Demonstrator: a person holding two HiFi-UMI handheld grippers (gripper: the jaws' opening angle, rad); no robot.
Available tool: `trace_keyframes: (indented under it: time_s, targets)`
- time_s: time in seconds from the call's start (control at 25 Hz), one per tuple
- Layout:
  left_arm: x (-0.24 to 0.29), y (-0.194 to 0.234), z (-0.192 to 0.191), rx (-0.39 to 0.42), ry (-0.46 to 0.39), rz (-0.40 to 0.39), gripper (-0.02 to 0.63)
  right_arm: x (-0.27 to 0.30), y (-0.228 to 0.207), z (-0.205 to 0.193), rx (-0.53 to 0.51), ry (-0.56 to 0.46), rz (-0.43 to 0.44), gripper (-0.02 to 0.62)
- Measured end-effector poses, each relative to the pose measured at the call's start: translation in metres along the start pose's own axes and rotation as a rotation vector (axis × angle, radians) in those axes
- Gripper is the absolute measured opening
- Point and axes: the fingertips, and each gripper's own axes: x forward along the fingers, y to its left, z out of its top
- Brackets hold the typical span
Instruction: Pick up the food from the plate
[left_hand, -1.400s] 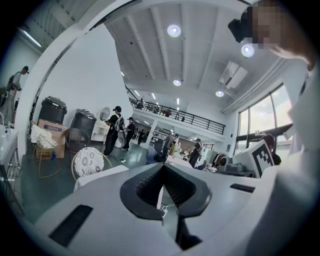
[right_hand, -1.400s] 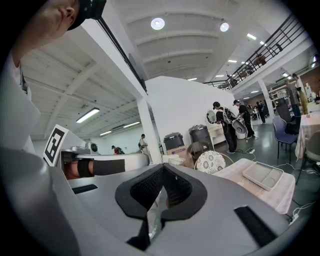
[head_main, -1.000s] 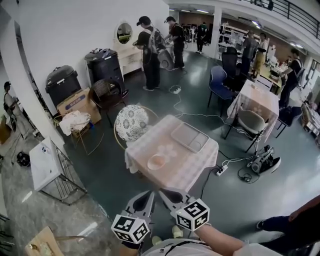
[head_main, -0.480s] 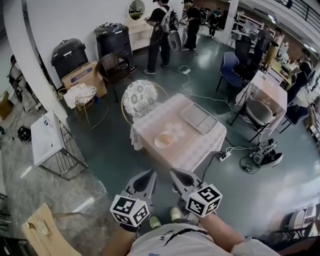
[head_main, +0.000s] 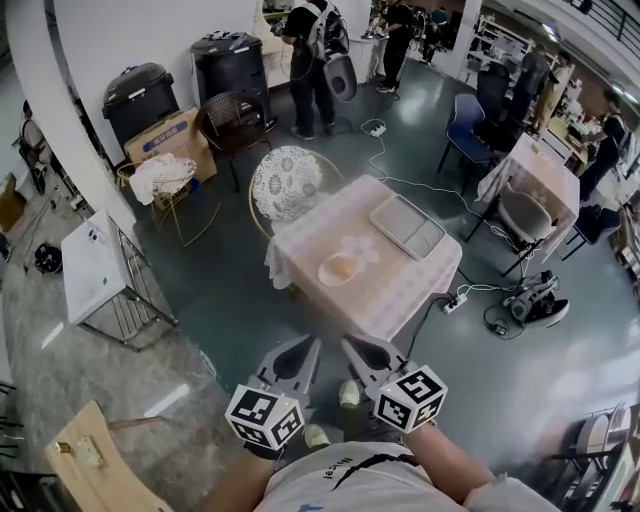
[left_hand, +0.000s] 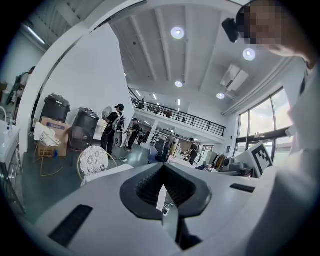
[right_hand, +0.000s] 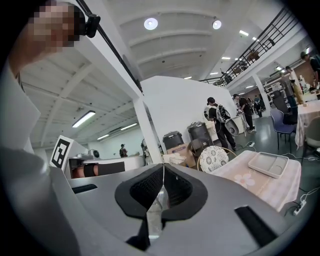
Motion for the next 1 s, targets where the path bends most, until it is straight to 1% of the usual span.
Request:
trace_keyframes:
  time_s: [0.16,0.36,0.56,0.8,1.0]
  targets:
    - [0.012,0.014,-0.003,0.008,0.023,0.015,0.006,0.015,-0.012,0.000,0.004,0.008,-0.002,0.017]
    - [0.036,0.039,-0.003,0.014,0.039,0.043,0.006,0.042,-0.040,0.001,0.017,0.024,-0.001,0.017]
    - [0.079,0.060,0.005,0.036,0.037,0.068,0.006,0.071,-0.083,0.014,0.034,0.028,-0.001,0.017]
    - [0.126,0.089,0.013,0.025,0.029,0.115,0.006,0.107,-0.129,0.029,0.031,0.041,0.018,0.017]
    - [0.171,0.101,0.024,0.059,-0.004,0.120,0.006,0.125,-0.168,0.041,0.025,0.047,0.033,0.017]
